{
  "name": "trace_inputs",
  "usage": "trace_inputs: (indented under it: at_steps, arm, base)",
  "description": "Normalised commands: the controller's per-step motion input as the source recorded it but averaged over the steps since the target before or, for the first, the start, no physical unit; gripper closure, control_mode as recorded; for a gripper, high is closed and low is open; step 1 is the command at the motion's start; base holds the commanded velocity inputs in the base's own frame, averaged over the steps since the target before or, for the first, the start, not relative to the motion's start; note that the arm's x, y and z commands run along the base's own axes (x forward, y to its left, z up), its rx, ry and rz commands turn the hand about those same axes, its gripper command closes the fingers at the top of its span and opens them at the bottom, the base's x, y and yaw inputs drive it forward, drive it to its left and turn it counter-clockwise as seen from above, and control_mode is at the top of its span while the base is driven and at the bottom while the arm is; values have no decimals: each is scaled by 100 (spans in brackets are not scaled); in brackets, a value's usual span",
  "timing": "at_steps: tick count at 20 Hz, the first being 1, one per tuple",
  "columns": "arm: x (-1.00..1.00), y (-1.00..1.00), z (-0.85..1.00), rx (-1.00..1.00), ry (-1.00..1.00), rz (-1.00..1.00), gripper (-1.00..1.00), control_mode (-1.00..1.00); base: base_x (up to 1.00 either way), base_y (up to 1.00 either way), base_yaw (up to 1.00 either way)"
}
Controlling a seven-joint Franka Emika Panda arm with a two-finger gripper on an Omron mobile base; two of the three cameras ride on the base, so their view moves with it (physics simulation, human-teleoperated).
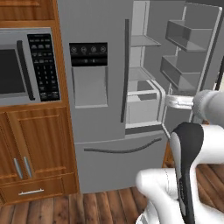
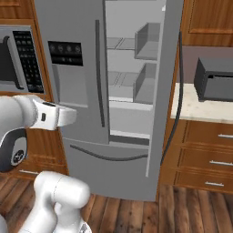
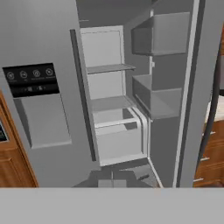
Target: Place one of the steaks on the plate and the other in the bowl. Then place the bowl in the fridge.
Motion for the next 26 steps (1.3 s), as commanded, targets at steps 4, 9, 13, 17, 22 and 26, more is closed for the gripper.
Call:
trace_inputs:
  at_steps: [4, 9, 13, 17, 22, 26]
  arm:
    - [0, 0, 0, 0, 0, 0, 100, 100]
    - [0, 0, 0, 0, 0, 0, 100, 100]
    - [0, 0, 0, 0, 0, 0, 100, 100]
    - [0, 0, 0, 0, 0, 0, 100, 100]
    - [0, 0, 0, 0, 0, 0, -100, 100]
    - [0, 0, 0, 0, 0, 0, -100, 100]
  base:
    - [-82, -1, 2]
    - [18, -86, -4]
    - [29, -90, -56]
    - [0, -5, -99]
    - [0, -2, -100]
    - [18, -41, -85]
